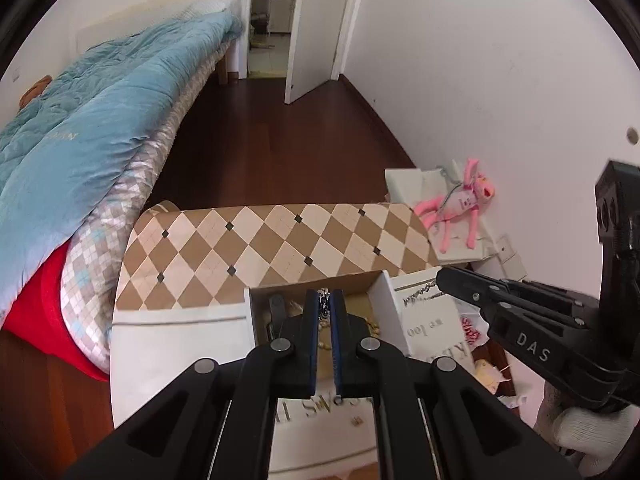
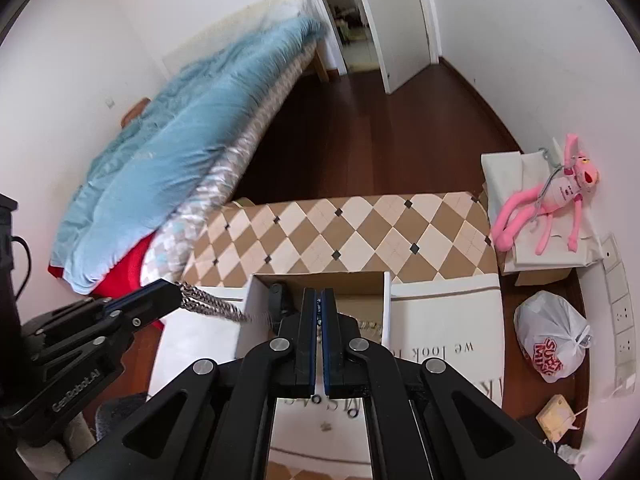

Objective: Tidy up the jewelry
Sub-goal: 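Lower the thick chain with the left tool while the right lowers the charm bracelet into the box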

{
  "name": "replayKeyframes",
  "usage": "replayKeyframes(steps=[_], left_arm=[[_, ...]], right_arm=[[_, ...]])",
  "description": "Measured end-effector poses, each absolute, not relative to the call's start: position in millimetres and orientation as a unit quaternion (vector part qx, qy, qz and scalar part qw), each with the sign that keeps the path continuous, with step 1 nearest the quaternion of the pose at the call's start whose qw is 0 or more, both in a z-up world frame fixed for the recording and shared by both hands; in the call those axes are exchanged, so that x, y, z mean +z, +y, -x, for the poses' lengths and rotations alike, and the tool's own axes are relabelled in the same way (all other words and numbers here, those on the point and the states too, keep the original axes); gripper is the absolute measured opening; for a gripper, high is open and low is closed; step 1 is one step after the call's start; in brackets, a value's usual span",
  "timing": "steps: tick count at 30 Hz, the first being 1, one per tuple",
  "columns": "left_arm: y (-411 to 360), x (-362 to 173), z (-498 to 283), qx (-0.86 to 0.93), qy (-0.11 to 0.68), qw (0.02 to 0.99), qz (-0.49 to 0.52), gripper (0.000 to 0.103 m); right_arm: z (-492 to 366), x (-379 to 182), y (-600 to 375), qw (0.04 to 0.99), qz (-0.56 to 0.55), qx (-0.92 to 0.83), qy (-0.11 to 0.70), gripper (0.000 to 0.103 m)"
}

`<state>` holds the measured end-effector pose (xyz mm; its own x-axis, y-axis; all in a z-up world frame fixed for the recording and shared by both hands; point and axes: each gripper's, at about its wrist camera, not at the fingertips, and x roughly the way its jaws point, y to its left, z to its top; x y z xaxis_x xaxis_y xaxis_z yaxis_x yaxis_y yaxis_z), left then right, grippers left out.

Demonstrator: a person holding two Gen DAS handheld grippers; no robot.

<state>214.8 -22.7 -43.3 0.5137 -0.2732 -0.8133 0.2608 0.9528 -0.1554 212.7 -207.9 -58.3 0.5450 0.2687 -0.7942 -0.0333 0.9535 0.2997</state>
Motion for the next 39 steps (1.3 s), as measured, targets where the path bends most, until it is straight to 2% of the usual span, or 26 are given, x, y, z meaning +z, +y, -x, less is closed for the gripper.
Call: replayKeyframes(steps=[8,15,17,19,20,23,24,25,26,28,30,33,35,36,37,39], left_arm=[[-23,-106,-253,-0.154,0.541,0.826,0.032,0.003],[-11,-125,-259,-0.119,0.571,0.811,0.045,0.008],[-6,-127,-260,-0.094,0.575,0.812,0.034,0.024],[2,-127,-258,-0.074,0.565,0.821,0.028,0.072],[6,-127,-257,-0.063,0.560,0.825,0.024,0.079],[13,-131,-254,-0.032,0.548,0.836,-0.003,0.082],[15,-133,-254,-0.027,0.547,0.836,-0.011,0.088],[16,-134,-252,-0.019,0.546,0.837,-0.021,0.099],[17,-135,-251,-0.015,0.544,0.839,-0.026,0.101],[20,-135,-247,-0.006,0.535,0.844,-0.031,0.102],[22,-137,-245,-0.002,0.532,0.846,-0.030,0.102],[24,-140,-236,-0.002,0.525,0.851,-0.029,0.103],[24,-142,-229,0.000,0.523,0.852,-0.025,0.103],[24,-145,-225,-0.001,0.521,0.853,-0.023,0.103],[23,-146,-222,0.000,0.521,0.853,-0.023,0.103],[22,-151,-215,0.001,0.522,0.853,-0.022,0.103]], right_arm=[[-271,-106,-212,0.841,-0.116,0.075,0.523,0.002],[-294,-130,-202,0.824,-0.105,0.085,0.550,0.002],[-297,-132,-199,0.822,-0.107,0.089,0.553,0.002],[-300,-133,-196,0.818,-0.110,0.095,0.557,0.002],[-303,-137,-193,0.813,-0.108,0.098,0.564,0.002],[-309,-150,-190,0.804,-0.084,0.078,0.583,0.003],[-310,-155,-191,0.801,-0.072,0.064,0.591,0.005],[-310,-158,-192,0.800,-0.066,0.059,0.593,0.009],[-309,-159,-194,0.800,-0.065,0.056,0.593,0.014],[-302,-158,-198,0.806,-0.059,0.044,0.587,0.048],[-294,-155,-200,0.812,-0.052,0.040,0.579,0.064],[-278,-148,-200,0.825,-0.031,0.023,0.564,0.065],[-268,-145,-198,0.832,-0.014,0.008,0.555,0.080],[-260,-146,-198,0.834,-0.010,0.001,0.552,0.098],[-255,-147,-197,0.835,-0.006,-0.003,0.551,0.103],[-240,-152,-193,0.837,0.010,-0.013,0.548,0.103]])
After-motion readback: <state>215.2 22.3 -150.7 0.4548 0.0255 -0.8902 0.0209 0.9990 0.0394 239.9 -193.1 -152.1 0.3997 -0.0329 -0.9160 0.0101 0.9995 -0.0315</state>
